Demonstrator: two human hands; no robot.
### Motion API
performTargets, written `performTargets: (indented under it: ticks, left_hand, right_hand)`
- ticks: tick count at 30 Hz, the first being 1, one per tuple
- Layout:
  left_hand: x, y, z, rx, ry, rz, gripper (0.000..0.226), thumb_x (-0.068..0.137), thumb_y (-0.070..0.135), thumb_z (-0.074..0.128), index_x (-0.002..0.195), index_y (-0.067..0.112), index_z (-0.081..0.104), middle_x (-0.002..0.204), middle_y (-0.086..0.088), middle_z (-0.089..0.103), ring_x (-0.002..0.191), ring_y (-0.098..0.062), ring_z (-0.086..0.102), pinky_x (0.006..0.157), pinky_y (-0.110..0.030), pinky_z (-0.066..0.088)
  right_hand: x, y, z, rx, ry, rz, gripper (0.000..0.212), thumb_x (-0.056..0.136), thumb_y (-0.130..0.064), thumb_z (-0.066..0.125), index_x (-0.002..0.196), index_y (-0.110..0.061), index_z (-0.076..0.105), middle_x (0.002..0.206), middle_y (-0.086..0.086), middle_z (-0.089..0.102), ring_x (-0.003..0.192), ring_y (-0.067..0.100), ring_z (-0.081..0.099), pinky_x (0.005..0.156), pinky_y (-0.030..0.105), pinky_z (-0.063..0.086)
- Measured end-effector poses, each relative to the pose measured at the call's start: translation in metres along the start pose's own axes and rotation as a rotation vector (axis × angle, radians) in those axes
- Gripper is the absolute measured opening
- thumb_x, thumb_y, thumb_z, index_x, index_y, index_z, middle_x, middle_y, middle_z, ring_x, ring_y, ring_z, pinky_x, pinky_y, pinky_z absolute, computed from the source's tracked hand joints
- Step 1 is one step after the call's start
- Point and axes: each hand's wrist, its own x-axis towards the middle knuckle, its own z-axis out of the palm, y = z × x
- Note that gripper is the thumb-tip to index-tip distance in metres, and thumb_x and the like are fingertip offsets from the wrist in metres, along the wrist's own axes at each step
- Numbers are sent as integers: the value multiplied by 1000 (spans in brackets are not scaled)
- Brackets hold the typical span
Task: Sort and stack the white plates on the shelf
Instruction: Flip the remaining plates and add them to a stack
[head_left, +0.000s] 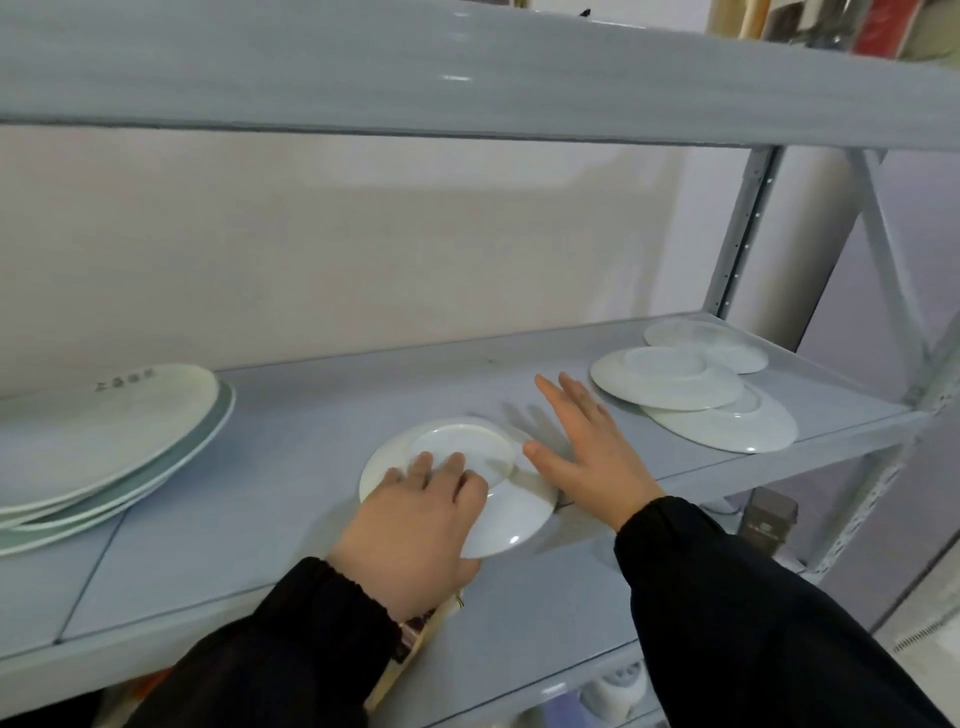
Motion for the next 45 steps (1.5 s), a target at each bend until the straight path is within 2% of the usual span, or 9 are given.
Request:
performTargets:
  ticks: [10,14,17,20,24,29,34,39,45]
  left_hand:
    - [52,-68,-46,-518,294,-417,11,96,25,41,103,20,48,76,-2,55,67,-27,54,53,-34,35]
    - [74,-77,-33,-1166,483,-693,21,92,19,46,109,21,57,97,0,64,83,-21,64,62,-37,57]
    - [84,-74,-7,-1515,372,-795,25,85,15,52,105,28,60,106,-1,67,93,-26,65,73,-50,59]
    - [94,-72,16,-1367,290,-792,24,82,16,55,103,27,62,103,-1,67,98,-27,63,83,-42,54]
    - [105,-81,36,-981,235,-662,69,86,20,62,148,18,32,146,-5,39,130,-23,44,101,-28,36]
    - [105,-76,45,-568,2,-434,78,88,61,44,153,36,10,163,2,3,149,-22,-2,119,-46,7]
    - [100,-74,35,-485,56,-369,87,72,73,19,152,37,22,160,3,22,148,-22,10,119,-43,10]
    - [75,-86,19,-445,294,-240,74,79,63,30,140,27,48,137,4,54,128,-20,41,106,-33,33]
    - [42,-124,17,-558,291,-291,76,76,67,32,140,28,49,137,1,55,128,-19,46,103,-24,29]
  right_hand:
    - [1,13,0,208,65,-43,85,86,-71,41,158,-43,6,167,-14,8,152,1,4,124,41,14]
    - [3,12,0,143,67,-27,87,84,-72,41,157,-44,3,168,-9,4,153,6,1,124,43,12]
    - [4,12,2,123,82,-14,89,82,-73,41,158,-43,4,168,-7,4,153,7,1,124,43,12]
    - [4,11,1,111,86,-2,89,81,-72,43,157,-44,5,168,-7,3,153,6,-1,124,43,11]
    - [4,12,2,111,104,9,86,82,-71,43,155,-49,4,168,-10,2,152,3,-4,124,43,11]
    - [6,14,6,110,133,11,82,82,-69,46,152,-56,4,167,-14,2,152,3,-4,124,46,13]
    - [6,15,8,111,146,38,82,82,-70,48,152,-55,10,167,-16,4,153,4,-1,123,45,16]
    - [6,14,7,75,135,60,82,81,-69,49,153,-53,13,167,-15,6,152,3,-1,124,43,16]
    - [6,12,8,23,130,71,81,82,-69,49,153,-50,15,167,-15,6,152,4,-1,123,39,15]
